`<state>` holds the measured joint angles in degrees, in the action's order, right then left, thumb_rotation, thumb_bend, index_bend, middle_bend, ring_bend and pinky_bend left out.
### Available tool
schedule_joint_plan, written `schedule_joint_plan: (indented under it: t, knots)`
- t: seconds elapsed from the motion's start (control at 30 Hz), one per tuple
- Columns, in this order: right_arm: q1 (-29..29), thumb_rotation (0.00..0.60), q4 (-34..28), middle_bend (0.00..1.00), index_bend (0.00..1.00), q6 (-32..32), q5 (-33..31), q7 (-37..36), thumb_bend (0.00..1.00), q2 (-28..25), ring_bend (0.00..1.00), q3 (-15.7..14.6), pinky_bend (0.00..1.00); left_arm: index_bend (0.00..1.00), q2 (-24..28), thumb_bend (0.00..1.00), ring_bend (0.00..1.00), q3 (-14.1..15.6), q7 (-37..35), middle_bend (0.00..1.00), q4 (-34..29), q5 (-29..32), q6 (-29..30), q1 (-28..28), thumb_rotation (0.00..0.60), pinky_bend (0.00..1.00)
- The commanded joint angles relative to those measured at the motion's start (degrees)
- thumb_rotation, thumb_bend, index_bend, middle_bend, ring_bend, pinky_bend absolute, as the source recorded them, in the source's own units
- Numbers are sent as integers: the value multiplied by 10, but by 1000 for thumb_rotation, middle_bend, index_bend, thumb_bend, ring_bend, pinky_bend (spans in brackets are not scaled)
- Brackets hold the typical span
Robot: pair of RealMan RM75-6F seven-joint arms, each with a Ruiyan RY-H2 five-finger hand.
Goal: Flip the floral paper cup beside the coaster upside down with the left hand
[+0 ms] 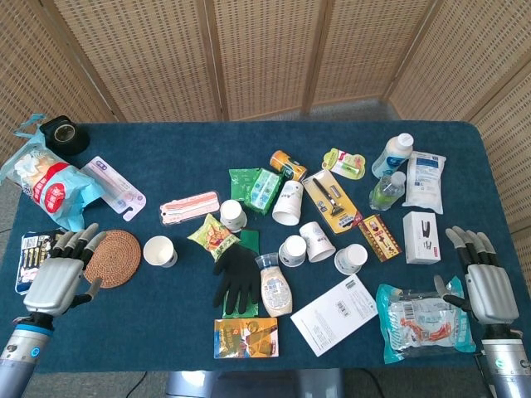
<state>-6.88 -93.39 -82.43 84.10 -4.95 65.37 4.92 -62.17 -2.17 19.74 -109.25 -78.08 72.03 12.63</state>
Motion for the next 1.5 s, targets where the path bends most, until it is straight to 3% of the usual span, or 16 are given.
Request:
schedule_joint_plan:
  t: [0.03,0.53,0.83,1.03,1.13,1.5]
  knots:
    - [2,535,0,0,0,0,1,1,447,-1,0,-2,0,0,-8,459,0,-6,29,0,-9,37,-36,25,600,28]
    - [18,534,0,0,0,-16,-3,-7,447,-9,0,-4,0,0,-87,459,0,-22,66,0,39,104,-98,91,600,53]
    - [22,535,2,0,0,-18,-8,-9,447,-11,0,-3,0,0,-123,457,0,-26,51,0,67,127,-118,116,600,79]
    - [24,535,0,0,0,-17,-9,-4,447,-12,0,-3,0,0,-147,458,16,-31,22,0,89,136,-131,128,600,144]
    - [25,535,-3,0,0,-18,-9,0,445,-13,0,-3,0,22,-156,458,77,-32,4,12,100,134,-137,133,600,196]
    - [30,535,-11,0,0,-19,-11,9,447,-13,0,-4,0,185,-180,458,241,-32,-42,165,146,115,-144,146,600,420]
